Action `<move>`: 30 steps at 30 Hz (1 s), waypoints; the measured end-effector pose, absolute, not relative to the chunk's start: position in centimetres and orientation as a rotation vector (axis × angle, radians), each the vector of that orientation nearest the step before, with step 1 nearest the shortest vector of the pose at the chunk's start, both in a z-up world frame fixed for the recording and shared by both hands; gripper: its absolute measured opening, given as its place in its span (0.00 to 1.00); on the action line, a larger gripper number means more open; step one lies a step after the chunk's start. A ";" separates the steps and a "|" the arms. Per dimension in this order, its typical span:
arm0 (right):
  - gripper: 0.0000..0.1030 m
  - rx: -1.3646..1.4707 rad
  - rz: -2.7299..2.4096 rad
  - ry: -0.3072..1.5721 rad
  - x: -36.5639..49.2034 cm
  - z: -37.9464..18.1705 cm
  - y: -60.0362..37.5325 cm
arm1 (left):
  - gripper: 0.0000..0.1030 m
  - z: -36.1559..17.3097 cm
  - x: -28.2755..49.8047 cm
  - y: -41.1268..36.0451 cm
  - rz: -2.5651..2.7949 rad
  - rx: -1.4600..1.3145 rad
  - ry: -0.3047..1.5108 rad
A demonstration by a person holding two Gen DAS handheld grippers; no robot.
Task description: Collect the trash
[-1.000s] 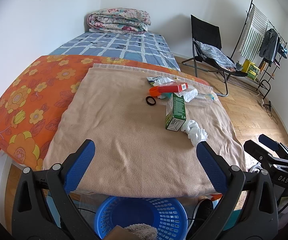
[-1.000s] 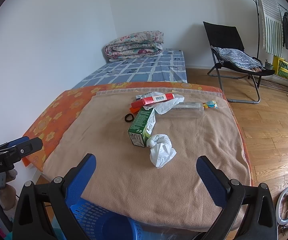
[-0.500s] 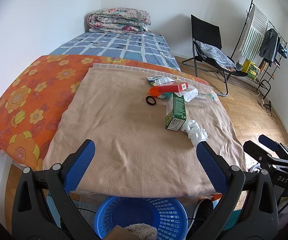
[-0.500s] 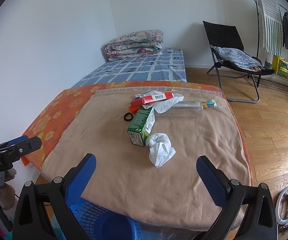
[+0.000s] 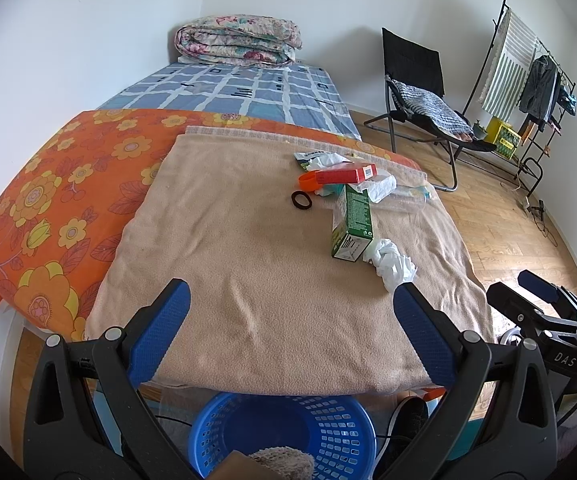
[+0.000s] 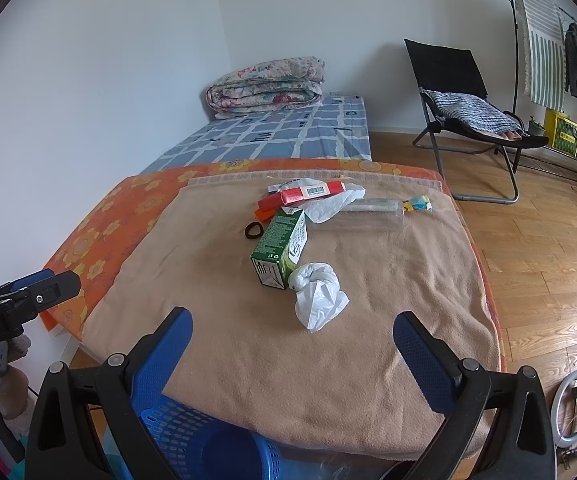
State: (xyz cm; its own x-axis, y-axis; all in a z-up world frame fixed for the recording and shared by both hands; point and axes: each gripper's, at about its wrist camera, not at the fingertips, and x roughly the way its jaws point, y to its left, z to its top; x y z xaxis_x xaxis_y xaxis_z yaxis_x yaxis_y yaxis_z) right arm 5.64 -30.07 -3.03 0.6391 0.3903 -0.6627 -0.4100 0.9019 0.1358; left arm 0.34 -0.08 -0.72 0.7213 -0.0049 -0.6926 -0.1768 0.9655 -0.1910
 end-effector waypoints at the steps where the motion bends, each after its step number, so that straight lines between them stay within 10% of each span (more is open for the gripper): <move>1: 0.99 -0.029 0.456 0.750 5.6 -3.1 -30.2 | 1.00 -0.7 0.3 -0.1 0.095 -0.253 0.762; 30: 0.94 -0.075 0.397 0.841 8.3 -6.2 -32.6 | 0.98 -3.1 5.3 -3.3 0.028 -0.188 0.828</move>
